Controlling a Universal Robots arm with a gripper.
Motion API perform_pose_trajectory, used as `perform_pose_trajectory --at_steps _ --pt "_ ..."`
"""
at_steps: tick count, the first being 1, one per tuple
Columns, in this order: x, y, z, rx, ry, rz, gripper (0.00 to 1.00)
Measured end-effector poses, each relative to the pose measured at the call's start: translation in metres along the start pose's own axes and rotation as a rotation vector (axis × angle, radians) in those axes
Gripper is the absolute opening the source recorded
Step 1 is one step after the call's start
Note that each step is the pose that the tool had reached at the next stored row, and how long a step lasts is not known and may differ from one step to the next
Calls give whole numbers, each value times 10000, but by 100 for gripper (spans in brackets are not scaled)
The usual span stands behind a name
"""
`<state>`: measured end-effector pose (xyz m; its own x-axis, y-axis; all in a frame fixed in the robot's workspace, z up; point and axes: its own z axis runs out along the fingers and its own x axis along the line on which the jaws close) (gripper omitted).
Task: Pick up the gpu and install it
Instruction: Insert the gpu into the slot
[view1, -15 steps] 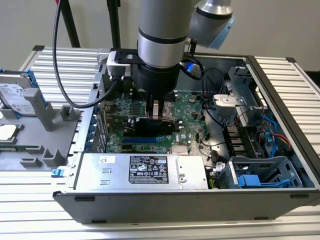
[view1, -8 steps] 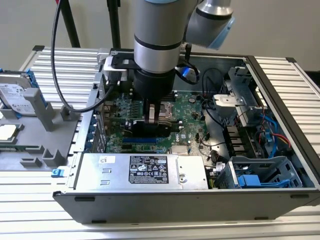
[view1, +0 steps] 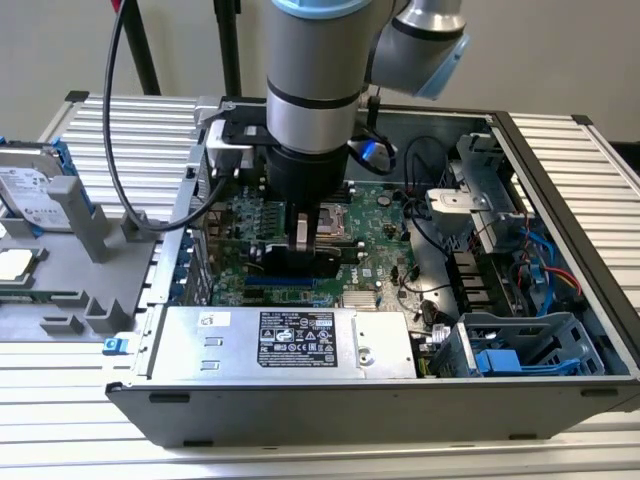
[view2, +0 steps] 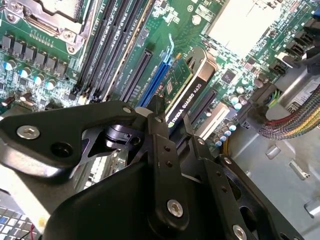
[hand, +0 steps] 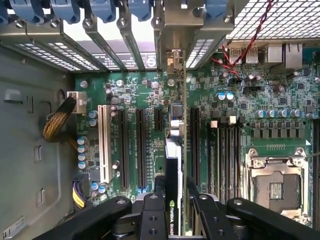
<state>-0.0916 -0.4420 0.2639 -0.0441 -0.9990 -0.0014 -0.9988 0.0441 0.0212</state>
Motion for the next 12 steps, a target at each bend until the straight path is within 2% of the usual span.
perform_pose_trajectory --at_steps 12 --pt "-2 26 81 -1 3 0 0"
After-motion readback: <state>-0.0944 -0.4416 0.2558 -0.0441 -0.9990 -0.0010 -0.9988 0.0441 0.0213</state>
